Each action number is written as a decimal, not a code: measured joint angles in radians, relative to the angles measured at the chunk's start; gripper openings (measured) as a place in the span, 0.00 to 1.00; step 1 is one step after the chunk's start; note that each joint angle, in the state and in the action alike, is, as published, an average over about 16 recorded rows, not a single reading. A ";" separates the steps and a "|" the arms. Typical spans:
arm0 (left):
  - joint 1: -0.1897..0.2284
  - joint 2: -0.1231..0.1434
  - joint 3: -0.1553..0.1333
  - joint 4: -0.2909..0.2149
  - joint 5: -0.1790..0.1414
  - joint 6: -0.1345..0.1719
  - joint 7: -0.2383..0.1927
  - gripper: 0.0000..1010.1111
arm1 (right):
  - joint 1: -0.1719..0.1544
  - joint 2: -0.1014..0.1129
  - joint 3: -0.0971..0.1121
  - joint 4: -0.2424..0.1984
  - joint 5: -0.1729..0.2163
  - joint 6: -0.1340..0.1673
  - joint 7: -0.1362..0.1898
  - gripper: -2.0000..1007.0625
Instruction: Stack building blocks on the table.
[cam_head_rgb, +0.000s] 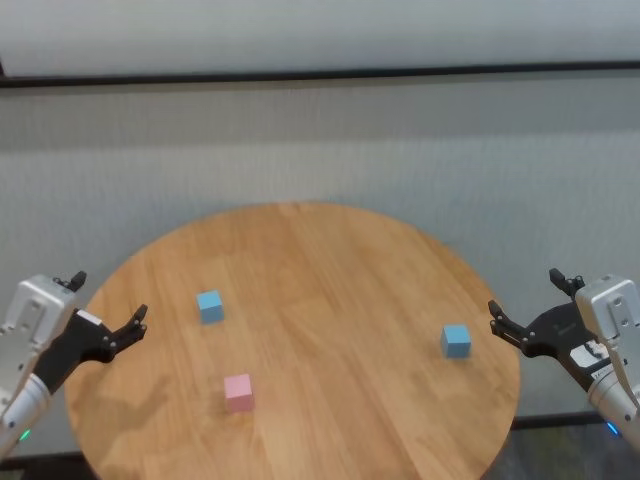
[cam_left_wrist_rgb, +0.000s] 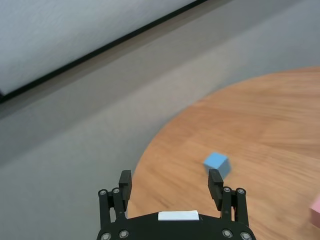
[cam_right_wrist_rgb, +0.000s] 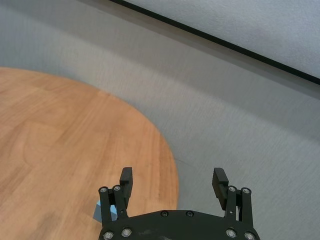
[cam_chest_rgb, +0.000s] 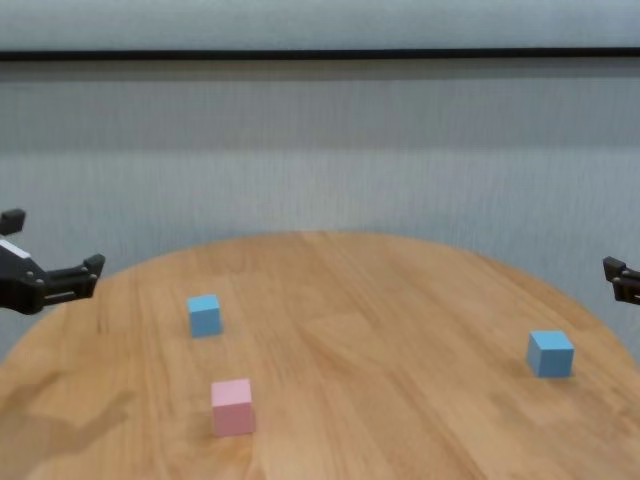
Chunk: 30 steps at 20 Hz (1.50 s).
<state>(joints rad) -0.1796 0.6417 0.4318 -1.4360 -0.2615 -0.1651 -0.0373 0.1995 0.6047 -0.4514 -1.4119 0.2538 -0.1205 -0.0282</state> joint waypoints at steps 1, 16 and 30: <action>0.005 0.007 -0.004 -0.004 -0.004 -0.009 -0.013 0.99 | 0.000 0.000 0.000 0.000 0.000 0.000 0.000 1.00; 0.039 0.074 -0.011 -0.016 -0.133 -0.137 -0.330 0.99 | 0.000 0.000 0.000 0.000 0.000 0.000 0.000 1.00; -0.075 -0.049 0.065 0.150 -0.173 -0.139 -0.541 0.99 | 0.000 0.000 0.000 0.000 0.000 0.000 0.000 1.00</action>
<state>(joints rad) -0.2541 0.5926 0.4970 -1.2858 -0.4350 -0.3041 -0.5780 0.1995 0.6046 -0.4514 -1.4118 0.2538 -0.1204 -0.0282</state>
